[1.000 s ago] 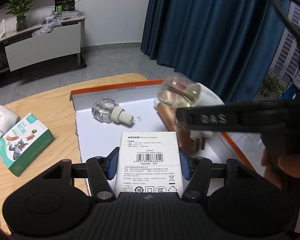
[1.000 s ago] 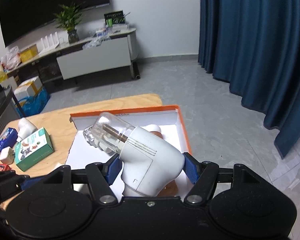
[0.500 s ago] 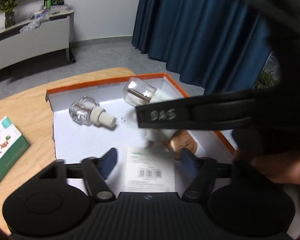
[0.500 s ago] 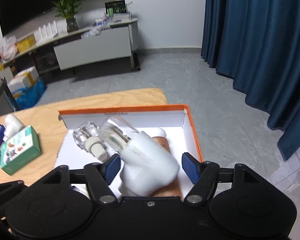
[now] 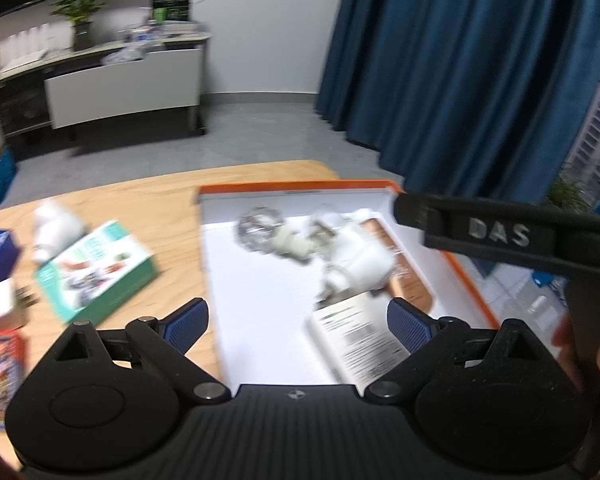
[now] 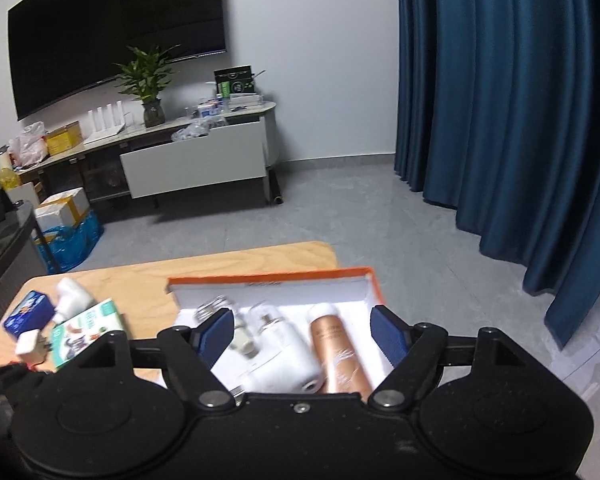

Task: Organize rigid objects
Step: 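Lower the adapter box with the left tool while the right tool lowers the diffuser into the box, then open both tools and move them back toward the objects on the table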

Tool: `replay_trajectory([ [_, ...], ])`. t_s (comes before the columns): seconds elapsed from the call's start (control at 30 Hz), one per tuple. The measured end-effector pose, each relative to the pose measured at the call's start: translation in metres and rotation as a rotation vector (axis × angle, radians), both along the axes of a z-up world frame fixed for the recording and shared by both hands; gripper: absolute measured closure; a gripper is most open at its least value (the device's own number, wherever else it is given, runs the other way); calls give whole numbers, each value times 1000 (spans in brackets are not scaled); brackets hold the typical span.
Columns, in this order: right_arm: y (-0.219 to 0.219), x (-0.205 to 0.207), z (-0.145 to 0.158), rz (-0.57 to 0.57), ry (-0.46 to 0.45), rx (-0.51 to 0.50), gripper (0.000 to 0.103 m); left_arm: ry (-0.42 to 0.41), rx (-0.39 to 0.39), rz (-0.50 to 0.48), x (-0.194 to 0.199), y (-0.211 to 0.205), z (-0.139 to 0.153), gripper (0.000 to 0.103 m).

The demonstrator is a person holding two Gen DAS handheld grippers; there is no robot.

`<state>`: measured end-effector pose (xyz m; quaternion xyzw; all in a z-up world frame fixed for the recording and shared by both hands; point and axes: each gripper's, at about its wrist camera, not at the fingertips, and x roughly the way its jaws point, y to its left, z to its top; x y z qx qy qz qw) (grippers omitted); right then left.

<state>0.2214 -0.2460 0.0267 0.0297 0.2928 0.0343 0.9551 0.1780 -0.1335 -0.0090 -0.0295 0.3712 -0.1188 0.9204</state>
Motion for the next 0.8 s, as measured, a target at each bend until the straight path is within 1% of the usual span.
replay_trajectory([
  [0.2, 26, -14, -4, 47, 25, 23, 14, 2, 8, 92, -21, 39, 5, 4],
  [0.33, 49, -20, -8, 91, 41, 21, 14, 14, -5, 158, -32, 63, 8, 4],
  [0.47, 72, -27, -11, 140, 54, 5, 14, 9, 1, 218, -44, 85, 11, 4],
  [0.63, 98, -33, -18, 194, 75, -9, 14, 14, 5, 288, -59, 115, 7, 4],
  [0.8, 116, -39, -24, 239, 89, -28, 14, 37, -13, 368, -67, 145, -1, 4],
])
